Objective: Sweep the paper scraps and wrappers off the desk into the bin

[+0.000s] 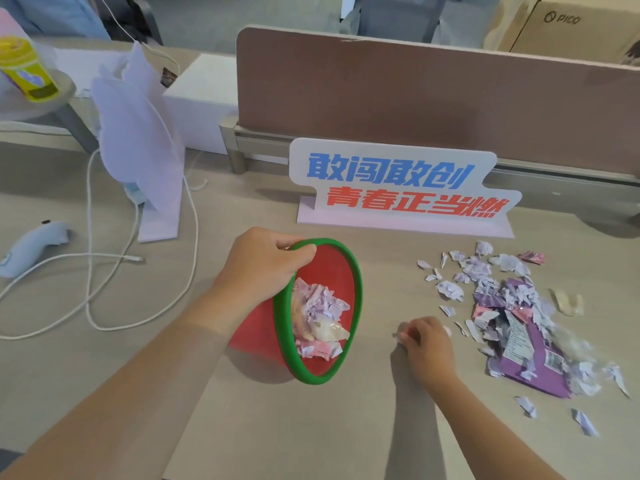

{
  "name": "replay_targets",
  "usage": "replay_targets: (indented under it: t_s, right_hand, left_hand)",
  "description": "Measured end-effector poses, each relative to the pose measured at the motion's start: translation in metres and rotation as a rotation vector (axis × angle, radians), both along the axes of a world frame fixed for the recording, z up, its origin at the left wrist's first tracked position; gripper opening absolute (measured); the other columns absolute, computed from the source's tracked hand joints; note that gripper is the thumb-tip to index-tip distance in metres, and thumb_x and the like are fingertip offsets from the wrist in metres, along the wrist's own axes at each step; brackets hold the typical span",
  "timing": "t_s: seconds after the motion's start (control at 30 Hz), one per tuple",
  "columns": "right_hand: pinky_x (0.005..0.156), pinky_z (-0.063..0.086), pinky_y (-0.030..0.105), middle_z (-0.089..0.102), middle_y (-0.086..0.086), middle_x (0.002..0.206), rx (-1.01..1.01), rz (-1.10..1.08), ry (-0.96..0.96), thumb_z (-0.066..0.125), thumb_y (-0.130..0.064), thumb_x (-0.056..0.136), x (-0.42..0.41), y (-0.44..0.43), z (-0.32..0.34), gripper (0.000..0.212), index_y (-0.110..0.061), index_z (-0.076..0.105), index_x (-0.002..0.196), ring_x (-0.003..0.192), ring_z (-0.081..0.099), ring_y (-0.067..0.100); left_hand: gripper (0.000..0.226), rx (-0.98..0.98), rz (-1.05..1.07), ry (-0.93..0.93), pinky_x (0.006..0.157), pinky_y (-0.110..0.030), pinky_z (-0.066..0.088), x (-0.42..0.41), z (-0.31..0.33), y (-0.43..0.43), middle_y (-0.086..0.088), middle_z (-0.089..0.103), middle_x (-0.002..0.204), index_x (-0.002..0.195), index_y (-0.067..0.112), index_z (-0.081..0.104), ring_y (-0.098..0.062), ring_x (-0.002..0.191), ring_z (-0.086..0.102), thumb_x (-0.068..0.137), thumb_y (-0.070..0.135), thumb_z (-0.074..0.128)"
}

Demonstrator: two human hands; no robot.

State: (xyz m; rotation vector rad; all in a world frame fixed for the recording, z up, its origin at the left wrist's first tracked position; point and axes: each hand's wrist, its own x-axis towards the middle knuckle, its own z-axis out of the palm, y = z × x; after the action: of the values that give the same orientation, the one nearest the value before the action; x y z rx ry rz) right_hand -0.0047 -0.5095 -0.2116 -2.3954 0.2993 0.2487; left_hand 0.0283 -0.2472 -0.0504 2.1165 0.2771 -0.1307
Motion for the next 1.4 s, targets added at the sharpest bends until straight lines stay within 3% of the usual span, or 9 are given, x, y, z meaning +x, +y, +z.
replay_targets:
  t_s: [0.1,0.27,0.4,0.57,0.7,0.8,0.97,1.13,1.4]
  right_hand:
    - [0.06,0.032,0.013,0.044,-0.012,0.075,0.016,0.0,-0.049,0.062,-0.011,0.083,-0.005,0.003,-0.004,0.031,-0.022,0.048,0.059,0.07,0.046,0.012]
    - [0.063,0.029,0.029,0.045,0.001,0.081,-0.085,-0.003,0.008,0.053,-0.005,0.085,-0.005,0.019,-0.011,0.016,-0.011,0.051,0.07,0.073,0.045,0.022]
    - [0.052,0.026,0.031,0.04,0.0,0.071,-0.138,-0.049,0.035,0.044,-0.003,0.086,-0.013,0.025,-0.011,0.019,-0.012,0.041,0.07,0.068,0.043,0.024]
    - [0.052,0.033,0.018,0.055,0.0,0.068,0.187,-0.395,-0.118,0.055,-0.009,0.087,-0.01,0.05,0.036,0.008,-0.006,0.056,0.079,0.068,0.05,0.021]
    - [0.061,0.038,0.009,0.066,-0.004,0.076,0.22,-0.245,-0.308,0.06,-0.012,0.085,-0.015,0.085,0.086,0.007,-0.016,0.066,0.083,0.07,0.057,0.011]
    - [0.064,0.038,0.004,0.07,-0.006,0.086,0.157,-0.144,-0.33,0.059,-0.014,0.086,-0.026,0.094,0.102,0.015,-0.017,0.071,0.094,0.074,0.057,0.006]
    - [0.069,0.04,0.023,0.066,-0.002,0.086,0.112,-0.462,-0.339,0.056,-0.021,0.089,-0.062,0.072,0.105,0.015,-0.014,0.069,0.094,0.079,0.057,0.013]
    - [0.061,0.035,0.011,0.064,-0.003,0.088,0.04,-0.559,-0.24,0.053,-0.02,0.091,-0.094,0.034,0.086,0.013,-0.017,0.065,0.094,0.08,0.057,0.01]
    - [0.088,0.045,0.033,0.048,0.009,0.13,-0.09,-0.409,-0.076,0.052,-0.023,0.09,-0.044,-0.022,0.042,0.033,-0.019,0.049,0.123,0.108,0.052,0.021]
  left_hand:
    - [0.011,0.051,-0.055,0.013,0.078,-0.04,0.055,0.002,-0.004,-0.006,-0.012,0.075,0.078,0.067,0.038,0.075,-0.024,0.073,0.07,0.072,0.041,0.066]
    - [0.029,0.102,-0.115,0.01,0.075,-0.037,0.053,0.004,-0.009,-0.015,-0.011,0.076,0.076,0.075,0.018,0.078,-0.023,0.074,0.069,0.069,0.042,0.063]
    - [0.012,0.14,-0.17,-0.011,0.073,-0.033,0.052,0.002,-0.009,-0.017,-0.009,0.077,0.081,0.074,0.03,0.079,-0.017,0.076,0.071,0.078,0.034,0.068]
    - [0.029,0.184,-0.238,0.0,0.071,-0.041,0.055,0.003,-0.011,-0.018,-0.007,0.074,0.074,0.069,0.025,0.074,-0.023,0.077,0.07,0.067,0.049,0.057]
    - [0.034,0.232,-0.354,-0.01,0.062,-0.032,0.052,0.004,-0.01,-0.033,-0.004,0.068,0.057,0.072,0.018,0.077,-0.02,0.065,0.067,0.07,0.047,0.059]
    - [0.023,0.204,-0.446,-0.019,0.067,-0.033,0.054,0.003,-0.006,-0.048,-0.003,0.075,0.068,0.077,0.024,0.079,-0.017,0.072,0.068,0.076,0.041,0.065]
    - [0.02,0.101,-0.529,-0.02,0.079,-0.033,0.055,0.002,-0.003,-0.063,0.001,0.078,0.085,0.088,0.029,0.08,-0.015,0.084,0.069,0.077,0.04,0.068]
    - [0.04,0.082,-0.525,0.037,0.088,-0.041,0.052,-0.005,-0.004,-0.069,0.011,0.076,0.086,0.095,0.036,0.078,-0.017,0.09,0.067,0.064,0.054,0.06]
    - [0.013,0.073,-0.335,-0.017,0.066,-0.027,0.054,0.014,-0.007,-0.083,-0.004,0.076,0.072,0.075,0.029,0.079,-0.015,0.069,0.069,0.079,0.035,0.068]
